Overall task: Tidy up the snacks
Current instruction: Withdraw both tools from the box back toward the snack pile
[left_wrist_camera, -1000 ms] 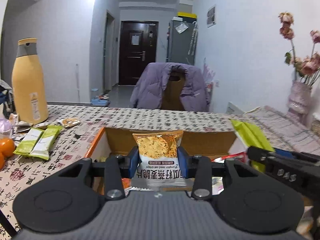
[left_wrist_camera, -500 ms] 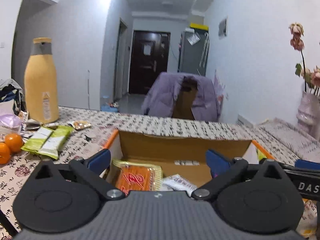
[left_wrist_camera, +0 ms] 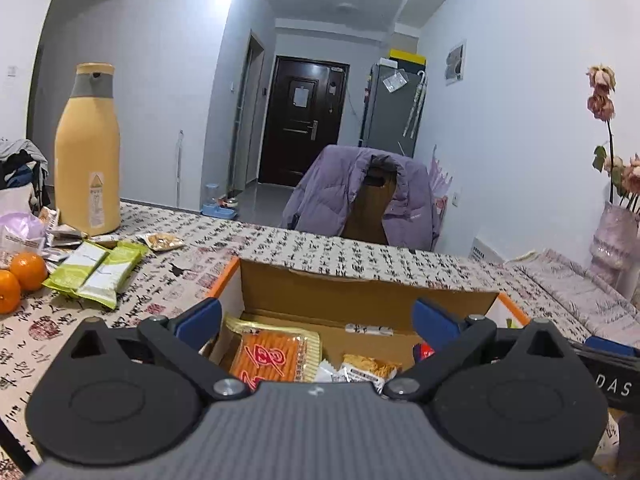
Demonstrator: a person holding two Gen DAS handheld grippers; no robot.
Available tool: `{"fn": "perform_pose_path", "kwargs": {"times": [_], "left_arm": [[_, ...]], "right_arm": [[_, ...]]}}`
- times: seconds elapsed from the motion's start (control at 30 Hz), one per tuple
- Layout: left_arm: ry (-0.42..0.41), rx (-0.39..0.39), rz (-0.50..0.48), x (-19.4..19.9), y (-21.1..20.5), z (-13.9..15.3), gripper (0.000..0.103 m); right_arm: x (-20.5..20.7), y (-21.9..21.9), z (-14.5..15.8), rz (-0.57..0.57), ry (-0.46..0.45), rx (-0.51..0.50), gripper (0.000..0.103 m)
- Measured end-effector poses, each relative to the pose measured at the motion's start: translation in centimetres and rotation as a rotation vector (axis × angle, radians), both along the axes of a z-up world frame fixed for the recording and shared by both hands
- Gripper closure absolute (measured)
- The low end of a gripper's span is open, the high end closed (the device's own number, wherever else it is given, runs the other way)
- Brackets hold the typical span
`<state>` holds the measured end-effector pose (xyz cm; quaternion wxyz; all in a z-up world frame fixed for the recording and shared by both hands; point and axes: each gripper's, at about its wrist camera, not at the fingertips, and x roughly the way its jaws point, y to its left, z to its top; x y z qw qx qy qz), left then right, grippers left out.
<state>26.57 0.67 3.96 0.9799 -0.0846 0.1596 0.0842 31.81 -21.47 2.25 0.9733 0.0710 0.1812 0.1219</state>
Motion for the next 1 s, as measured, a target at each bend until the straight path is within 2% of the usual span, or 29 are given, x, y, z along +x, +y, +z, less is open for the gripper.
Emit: {"fn": "perform_pose_path", "kwargs": {"times": [0.27,0.63,1.0], "left_arm": [[-0.003,-0.031,0.016,-2.1,-0.1,1.3,0.000],[0.014,0.004,0.018,-6.1,-0.2,2.0,0.000],[0.056,0.020,-0.006,-10.9,0.6,-0.1,0.000]], "right_arm": [[-0.9,0.1,0.7,-0.004,-0.048,-0.028,0.000],[-5.0,0.0,2.9,0.053,-0.030,-0.074,0.000],[-9.4,-0.4,0.5,0.069,0.040,-0.137,0.000]]}}
